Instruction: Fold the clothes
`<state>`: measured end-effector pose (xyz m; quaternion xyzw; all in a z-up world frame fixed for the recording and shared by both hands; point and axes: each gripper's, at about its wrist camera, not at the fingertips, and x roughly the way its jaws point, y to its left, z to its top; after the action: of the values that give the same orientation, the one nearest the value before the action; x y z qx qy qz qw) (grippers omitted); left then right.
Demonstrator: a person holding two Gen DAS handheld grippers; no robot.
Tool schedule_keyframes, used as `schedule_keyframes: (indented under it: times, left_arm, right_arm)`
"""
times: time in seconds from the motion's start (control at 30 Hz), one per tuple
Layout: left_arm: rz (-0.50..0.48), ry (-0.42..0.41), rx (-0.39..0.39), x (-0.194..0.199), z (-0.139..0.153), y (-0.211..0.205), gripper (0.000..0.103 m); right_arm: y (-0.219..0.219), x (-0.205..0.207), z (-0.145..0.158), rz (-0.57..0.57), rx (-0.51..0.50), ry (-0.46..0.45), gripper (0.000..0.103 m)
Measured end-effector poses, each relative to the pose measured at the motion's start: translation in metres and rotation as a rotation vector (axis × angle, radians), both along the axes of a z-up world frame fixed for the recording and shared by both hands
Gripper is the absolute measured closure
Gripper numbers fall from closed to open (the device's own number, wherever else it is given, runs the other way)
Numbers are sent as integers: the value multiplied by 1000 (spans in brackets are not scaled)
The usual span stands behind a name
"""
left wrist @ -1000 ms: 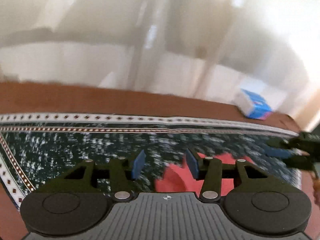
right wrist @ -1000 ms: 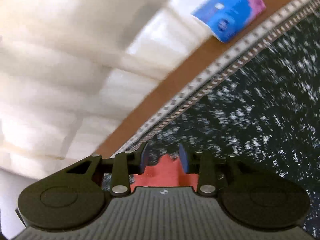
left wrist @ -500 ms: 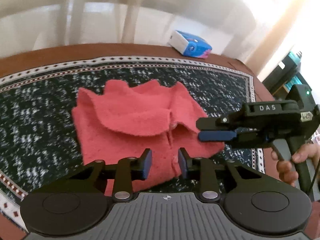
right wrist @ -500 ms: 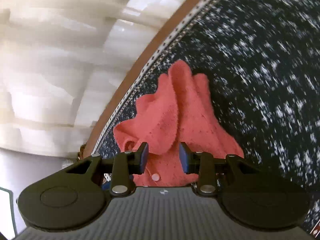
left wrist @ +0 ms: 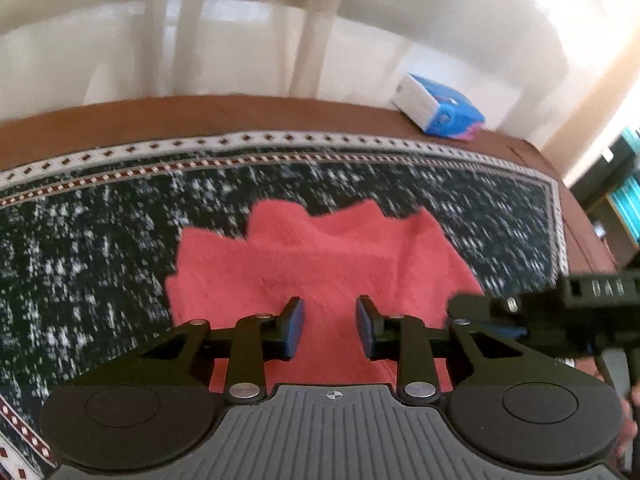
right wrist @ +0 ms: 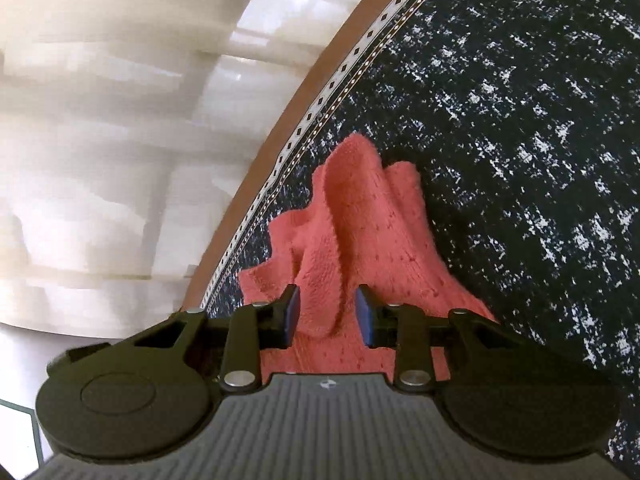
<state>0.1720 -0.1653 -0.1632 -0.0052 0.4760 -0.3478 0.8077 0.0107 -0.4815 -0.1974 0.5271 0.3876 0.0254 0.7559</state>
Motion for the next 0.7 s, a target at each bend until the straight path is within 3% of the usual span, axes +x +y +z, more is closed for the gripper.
schedule_keyframes:
  times: [0.2,0.4,0.43,0.47,0.5,0.7]
  left_arm:
    - [-5,-3,19,13,-5,-6,59]
    - [22,-75,-23,6,22,21,56]
    - [35,-87,-10,5,22,28,56]
    - [48,-99,4,3,23,35,56]
    - [62,-102,14,3,22,41,56]
    - [157,-49,41,7,9,79,56]
  right_arm:
    - [1,3,-1,7,1,4,74]
    - [4,9,1,34,-6,2,74]
    - [4,10,2,38,-4,-2,78]
    - [4,11,3,43,0,-10,92]
    - [4,11,5,45,5,-21,96]
    - [5,24,26,81,-14,-85,98]
